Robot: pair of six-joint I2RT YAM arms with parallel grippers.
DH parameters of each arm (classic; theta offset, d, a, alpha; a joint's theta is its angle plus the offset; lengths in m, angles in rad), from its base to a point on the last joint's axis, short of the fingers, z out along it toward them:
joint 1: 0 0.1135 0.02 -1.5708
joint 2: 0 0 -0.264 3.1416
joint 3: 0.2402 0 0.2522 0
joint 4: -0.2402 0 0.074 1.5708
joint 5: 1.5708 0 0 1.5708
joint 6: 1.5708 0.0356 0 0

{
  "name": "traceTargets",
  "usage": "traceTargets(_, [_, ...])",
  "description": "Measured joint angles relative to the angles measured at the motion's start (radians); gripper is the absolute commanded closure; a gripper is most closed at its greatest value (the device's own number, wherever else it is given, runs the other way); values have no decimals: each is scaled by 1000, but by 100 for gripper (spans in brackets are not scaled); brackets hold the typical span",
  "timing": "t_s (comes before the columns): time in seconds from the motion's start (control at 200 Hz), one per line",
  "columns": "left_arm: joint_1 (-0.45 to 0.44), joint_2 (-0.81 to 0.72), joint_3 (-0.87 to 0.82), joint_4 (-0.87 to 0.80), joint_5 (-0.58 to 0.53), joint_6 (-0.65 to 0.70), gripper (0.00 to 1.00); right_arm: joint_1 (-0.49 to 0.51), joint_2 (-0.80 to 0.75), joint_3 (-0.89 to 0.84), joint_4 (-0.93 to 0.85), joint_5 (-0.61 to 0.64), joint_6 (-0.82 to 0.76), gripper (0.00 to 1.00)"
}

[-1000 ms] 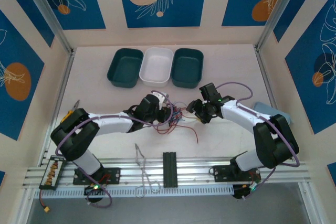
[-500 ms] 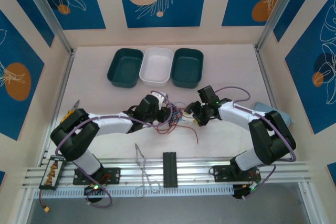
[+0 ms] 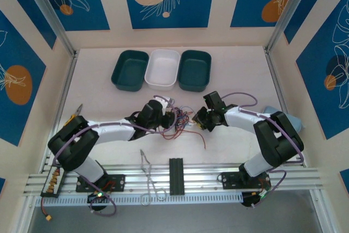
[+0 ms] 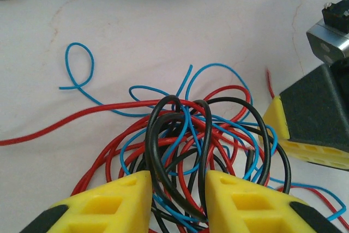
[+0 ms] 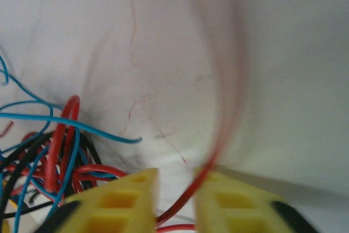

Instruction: Untangle the cables

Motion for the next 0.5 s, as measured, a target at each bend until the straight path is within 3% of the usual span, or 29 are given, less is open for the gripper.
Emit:
traceTargets(0.15, [0,-39,-14,-15,-46,3,72,0,-5,11,-22,31,-22,99])
traceTargets(0.405, [0,-97,-36,-66,-151,12,73,13,-146,70,-142,124,-110,100])
traceTargets(0.5, [0,-110,-37,-82,-172,32,62,27,-213,104,-193,162,-159,100])
